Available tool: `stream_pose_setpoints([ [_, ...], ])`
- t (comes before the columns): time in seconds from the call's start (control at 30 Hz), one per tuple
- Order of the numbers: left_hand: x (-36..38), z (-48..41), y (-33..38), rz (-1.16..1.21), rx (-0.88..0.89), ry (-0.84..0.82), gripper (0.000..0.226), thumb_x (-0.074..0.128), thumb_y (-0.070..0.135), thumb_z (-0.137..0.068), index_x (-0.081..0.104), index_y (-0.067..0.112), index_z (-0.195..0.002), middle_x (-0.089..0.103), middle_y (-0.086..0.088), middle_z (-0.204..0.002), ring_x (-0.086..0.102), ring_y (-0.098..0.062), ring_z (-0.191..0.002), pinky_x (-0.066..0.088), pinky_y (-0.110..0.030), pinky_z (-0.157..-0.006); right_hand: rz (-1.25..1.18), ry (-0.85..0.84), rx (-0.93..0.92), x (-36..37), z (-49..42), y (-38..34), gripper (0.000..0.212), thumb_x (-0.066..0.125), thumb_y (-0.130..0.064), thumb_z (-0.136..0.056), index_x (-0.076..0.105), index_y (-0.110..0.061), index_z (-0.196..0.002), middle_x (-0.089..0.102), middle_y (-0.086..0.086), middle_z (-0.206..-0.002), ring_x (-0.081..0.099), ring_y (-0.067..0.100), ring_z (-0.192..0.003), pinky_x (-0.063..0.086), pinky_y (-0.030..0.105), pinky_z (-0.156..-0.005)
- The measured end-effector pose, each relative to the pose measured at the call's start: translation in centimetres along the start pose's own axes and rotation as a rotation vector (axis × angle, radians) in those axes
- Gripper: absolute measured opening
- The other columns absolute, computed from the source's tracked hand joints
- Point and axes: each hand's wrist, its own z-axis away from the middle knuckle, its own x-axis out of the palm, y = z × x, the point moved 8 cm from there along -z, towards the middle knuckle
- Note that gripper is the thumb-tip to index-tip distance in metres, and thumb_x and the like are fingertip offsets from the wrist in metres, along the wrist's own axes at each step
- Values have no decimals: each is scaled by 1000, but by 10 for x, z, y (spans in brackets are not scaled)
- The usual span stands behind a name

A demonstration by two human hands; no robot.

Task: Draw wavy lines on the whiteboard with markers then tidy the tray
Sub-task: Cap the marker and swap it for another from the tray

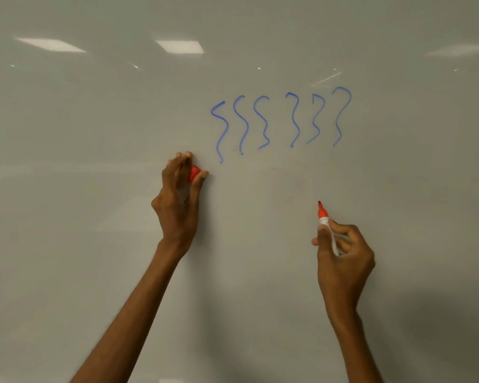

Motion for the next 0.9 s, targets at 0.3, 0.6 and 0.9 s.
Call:
stream_pose_setpoints([
  [0.3,-2,17,20,267,-176,-218,17,70,16,-89,62,13,-103,72,-3,-106,68,-13,-104,55,-34,-90,-262,-298,256,7,17,-12,9,70,-23,-86,70,-16,-92,72,6,-69,40,6,-36,32,18,-37],
  [0.6,26,104,20,544,-622,-728,33,44,24,-98,67,0,-96,59,-8,-71,68,-33,-54,60,-40,-65,-166,-771,262,25,39,-14,10,71,-18,-84,74,-20,-94,75,3,-76,33,10,-34,29,18,-36],
  [0.9,46,145,31,504,-598,-942,38,38,26,-102,67,4,-113,47,-3,-64,55,-24,-43,60,-41,-61,-24,-830,242,19,47,13,12,73,-16,-83,74,-18,-95,75,0,-75,48,5,-37,33,20,-38],
])
